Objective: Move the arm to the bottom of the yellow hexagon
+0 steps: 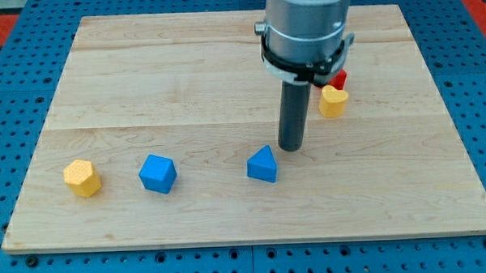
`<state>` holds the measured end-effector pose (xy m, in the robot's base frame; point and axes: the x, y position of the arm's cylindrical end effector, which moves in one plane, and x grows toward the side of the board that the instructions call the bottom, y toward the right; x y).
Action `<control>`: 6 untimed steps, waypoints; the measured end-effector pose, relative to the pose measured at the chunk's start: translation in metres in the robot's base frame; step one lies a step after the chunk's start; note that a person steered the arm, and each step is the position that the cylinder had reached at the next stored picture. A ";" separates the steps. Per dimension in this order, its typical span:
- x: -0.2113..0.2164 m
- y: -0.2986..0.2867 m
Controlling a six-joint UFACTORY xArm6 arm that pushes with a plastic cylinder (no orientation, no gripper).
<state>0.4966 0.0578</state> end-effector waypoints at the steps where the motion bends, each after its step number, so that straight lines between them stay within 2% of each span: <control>1: 0.017 -0.024; 2: 0.005 -0.002; 3: -0.026 0.073; 4: -0.028 0.111; 6: -0.028 0.098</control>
<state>0.4686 0.1560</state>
